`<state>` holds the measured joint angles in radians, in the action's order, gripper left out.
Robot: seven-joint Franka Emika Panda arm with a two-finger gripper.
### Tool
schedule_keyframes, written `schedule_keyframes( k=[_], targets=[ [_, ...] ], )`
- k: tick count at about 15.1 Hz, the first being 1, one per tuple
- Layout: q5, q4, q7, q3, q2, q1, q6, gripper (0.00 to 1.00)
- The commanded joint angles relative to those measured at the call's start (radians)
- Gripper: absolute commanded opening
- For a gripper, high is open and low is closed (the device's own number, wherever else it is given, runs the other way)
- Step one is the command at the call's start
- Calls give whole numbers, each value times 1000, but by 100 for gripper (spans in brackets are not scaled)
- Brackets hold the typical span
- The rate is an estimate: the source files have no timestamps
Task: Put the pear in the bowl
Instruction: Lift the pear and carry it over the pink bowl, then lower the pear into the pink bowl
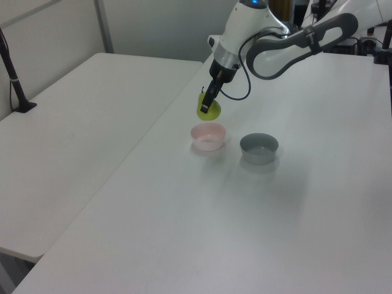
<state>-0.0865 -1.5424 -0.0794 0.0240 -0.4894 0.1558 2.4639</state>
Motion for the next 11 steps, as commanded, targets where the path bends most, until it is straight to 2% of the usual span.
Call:
schedule_keyframes(
  k=[1,4,11],
  targets=[
    [1,-32,-17,13,8,19,-7,32],
    [-22,-33,-17,13,-20,24,25,34],
    [-24,-33,-17,13,-52,34,107,35]
  ],
)
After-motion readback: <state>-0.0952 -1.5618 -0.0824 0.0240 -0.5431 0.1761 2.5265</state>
